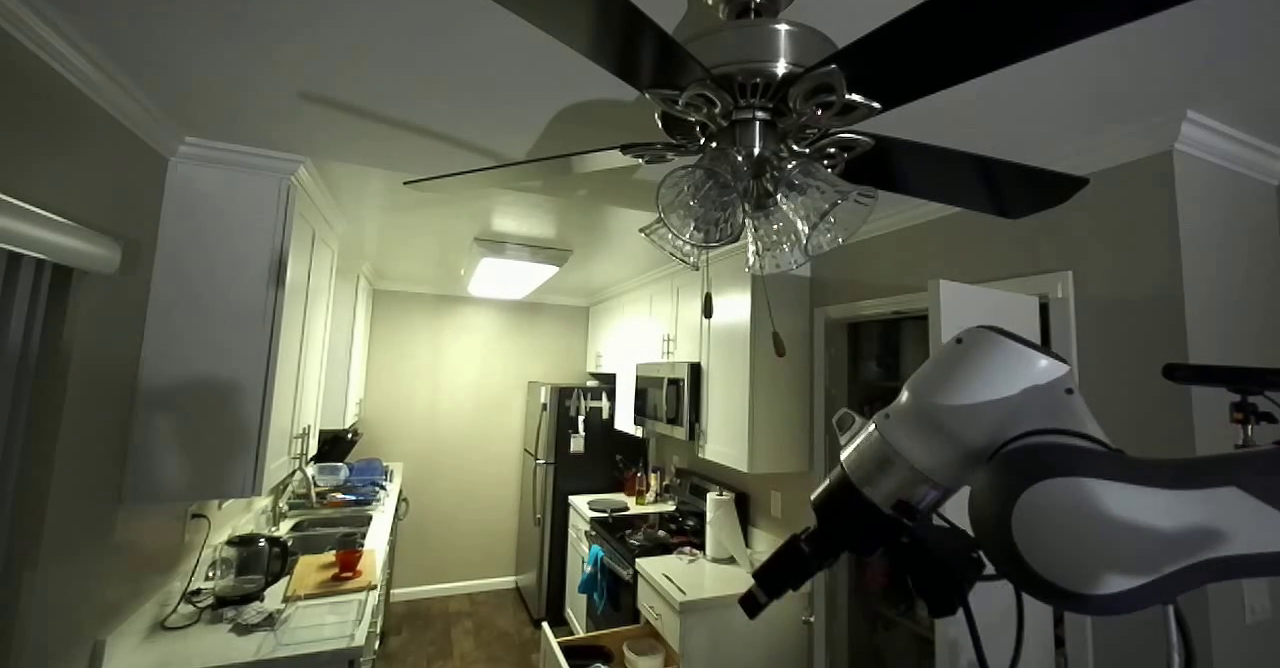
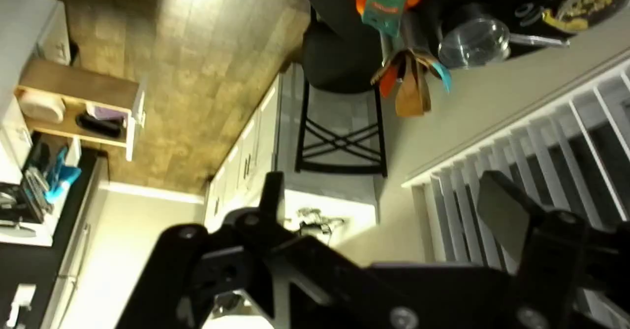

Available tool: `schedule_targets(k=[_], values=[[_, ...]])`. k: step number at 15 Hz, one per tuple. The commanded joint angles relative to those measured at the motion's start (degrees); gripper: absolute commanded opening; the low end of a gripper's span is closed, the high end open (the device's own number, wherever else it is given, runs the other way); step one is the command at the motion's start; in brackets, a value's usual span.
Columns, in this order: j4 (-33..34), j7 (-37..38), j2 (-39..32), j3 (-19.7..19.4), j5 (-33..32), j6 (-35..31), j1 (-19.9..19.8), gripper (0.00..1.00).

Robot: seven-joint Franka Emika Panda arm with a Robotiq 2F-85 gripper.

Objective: Switch the chandelier on using the string switch

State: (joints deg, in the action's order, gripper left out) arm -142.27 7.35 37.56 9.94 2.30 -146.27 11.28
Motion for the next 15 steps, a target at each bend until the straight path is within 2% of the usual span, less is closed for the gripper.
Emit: schedule_targets(k=[1, 5, 7, 8, 10, 15], values=[[3.2, 1.9, 0.1, 2.8, 0.8, -8.5, 0.4, 1.00], [6.0, 6.0, -0.9, 4.9, 0.8, -20.7, -2.3, 1.00], [6.5, 8.1, -2.1, 6.1, 0.4, -25.9, -5.4, 1.00], [5.7, 5.7, -0.3, 4.8, 0.6, -21.4, -2.8, 1.00], [5.8, 6.4, -0.9, 5.4, 0.6, -23.9, -4.5, 1.00], [5.9, 6.6, -1.3, 5.7, 0.6, -24.4, -4.8, 1.00]])
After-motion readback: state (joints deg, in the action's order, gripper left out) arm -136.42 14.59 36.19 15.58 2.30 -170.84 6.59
